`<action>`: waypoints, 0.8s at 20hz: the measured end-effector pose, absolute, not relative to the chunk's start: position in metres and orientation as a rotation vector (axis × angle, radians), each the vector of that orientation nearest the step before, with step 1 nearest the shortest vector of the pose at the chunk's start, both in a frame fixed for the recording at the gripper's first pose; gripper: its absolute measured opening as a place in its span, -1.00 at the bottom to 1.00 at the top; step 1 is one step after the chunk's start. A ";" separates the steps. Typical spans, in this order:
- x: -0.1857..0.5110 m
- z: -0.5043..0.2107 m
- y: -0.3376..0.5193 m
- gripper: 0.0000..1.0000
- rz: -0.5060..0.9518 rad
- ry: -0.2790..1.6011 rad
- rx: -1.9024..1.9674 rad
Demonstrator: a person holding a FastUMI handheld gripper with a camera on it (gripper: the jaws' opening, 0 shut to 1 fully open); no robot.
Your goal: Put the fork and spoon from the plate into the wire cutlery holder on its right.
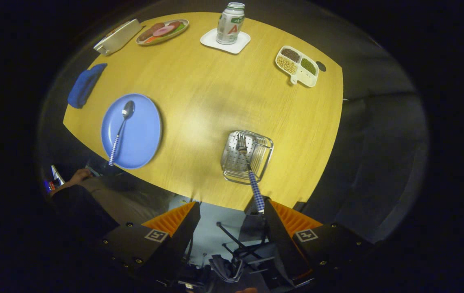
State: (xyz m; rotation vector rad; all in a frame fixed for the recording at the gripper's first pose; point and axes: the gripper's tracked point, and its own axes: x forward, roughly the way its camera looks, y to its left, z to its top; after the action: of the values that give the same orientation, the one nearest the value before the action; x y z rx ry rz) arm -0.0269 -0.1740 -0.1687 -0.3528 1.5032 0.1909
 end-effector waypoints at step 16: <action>-0.069 -0.231 0.041 0.94 0.417 1.482 -0.136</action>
State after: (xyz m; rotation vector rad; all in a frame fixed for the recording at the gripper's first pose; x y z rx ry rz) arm -0.0686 0.0407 -0.2315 -0.1358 1.4823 0.4168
